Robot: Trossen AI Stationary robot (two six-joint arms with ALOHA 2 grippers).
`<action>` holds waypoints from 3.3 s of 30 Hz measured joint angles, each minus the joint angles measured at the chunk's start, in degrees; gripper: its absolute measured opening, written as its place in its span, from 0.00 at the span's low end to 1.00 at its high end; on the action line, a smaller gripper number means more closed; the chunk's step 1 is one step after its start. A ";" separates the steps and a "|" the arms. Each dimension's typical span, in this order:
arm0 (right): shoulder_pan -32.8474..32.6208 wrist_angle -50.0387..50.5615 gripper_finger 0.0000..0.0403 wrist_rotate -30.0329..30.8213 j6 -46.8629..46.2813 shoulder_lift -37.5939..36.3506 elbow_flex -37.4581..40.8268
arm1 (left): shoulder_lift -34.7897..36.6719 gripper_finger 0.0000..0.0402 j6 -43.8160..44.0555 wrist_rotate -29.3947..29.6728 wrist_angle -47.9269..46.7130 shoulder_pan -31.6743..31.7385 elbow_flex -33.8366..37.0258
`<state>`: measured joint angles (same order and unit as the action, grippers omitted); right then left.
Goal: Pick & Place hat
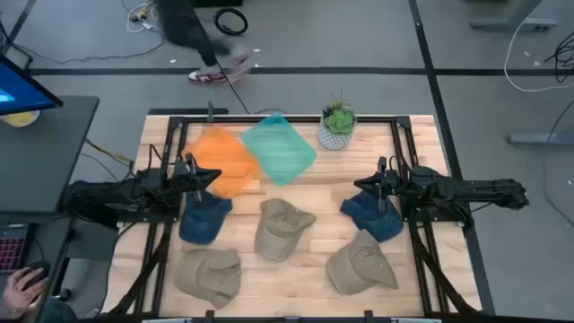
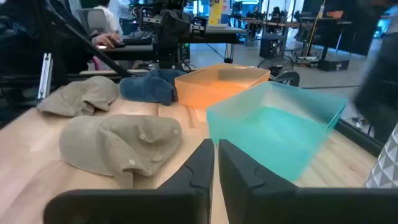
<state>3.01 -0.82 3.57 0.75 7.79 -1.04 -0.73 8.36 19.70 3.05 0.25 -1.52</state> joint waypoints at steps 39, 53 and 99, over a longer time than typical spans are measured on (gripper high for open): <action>0.02 -15.80 0.32 0.05 5.34 20.70 -18.74 | -22.41 0.39 2.08 -3.80 -33.84 -0.14 -29.47; 0.02 -15.82 0.35 4.59 6.84 37.25 -25.42 | -41.85 0.40 19.88 -17.09 -51.44 -5.22 -36.63; 0.00 -14.52 0.34 4.46 7.26 40.63 -25.49 | -66.43 0.02 48.08 -9.45 -51.20 -20.90 -45.63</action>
<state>3.01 -15.34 8.03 8.01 48.42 -26.52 -67.17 56.44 10.25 -48.15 -20.65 -47.15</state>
